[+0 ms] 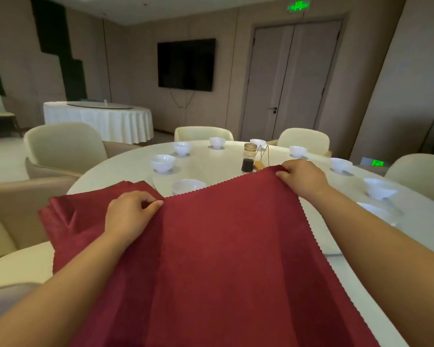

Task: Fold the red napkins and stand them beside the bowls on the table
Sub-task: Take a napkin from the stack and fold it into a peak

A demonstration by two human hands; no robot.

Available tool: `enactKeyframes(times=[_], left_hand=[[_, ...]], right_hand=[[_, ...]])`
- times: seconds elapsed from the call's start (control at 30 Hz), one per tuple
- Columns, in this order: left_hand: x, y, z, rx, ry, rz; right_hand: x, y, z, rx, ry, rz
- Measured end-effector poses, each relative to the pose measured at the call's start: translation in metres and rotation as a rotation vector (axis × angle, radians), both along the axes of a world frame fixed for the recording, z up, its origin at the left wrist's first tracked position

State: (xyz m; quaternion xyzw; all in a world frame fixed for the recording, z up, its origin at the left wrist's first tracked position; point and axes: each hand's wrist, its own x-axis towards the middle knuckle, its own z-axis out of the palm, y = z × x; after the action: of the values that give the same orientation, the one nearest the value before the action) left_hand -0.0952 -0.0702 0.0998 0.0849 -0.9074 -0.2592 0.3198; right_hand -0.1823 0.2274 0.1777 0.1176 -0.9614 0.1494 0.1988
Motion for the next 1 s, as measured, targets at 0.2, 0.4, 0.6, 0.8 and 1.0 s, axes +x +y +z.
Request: enactKeyframes(times=[0.2,0.4,0.6,0.8,1.0], left_hand=[[-0.034,0.002,-0.049,-0.179,-0.068,0.126],[-0.021,0.074,-0.095,-0.508,-0.165,-0.434],[-0.021,0.089,-0.118,-0.458,-0.596,-0.456],[-0.019,0.092,-0.120,-0.452,-0.614,-0.408],[-0.020,0.093,-0.121,-0.451,-0.611,-0.373]], right_hand=[[-0.040,-0.024,-0.043,0.257,0.118,-0.011],[-0.058,-0.038,-0.071,0.348,0.101,-0.009],[-0.052,-0.045,-0.083,0.323,0.065,0.030],[-0.014,-0.015,-0.106,-0.076,0.115,0.033],[0.058,0.067,-0.160,-0.224,-0.178,-0.259]])
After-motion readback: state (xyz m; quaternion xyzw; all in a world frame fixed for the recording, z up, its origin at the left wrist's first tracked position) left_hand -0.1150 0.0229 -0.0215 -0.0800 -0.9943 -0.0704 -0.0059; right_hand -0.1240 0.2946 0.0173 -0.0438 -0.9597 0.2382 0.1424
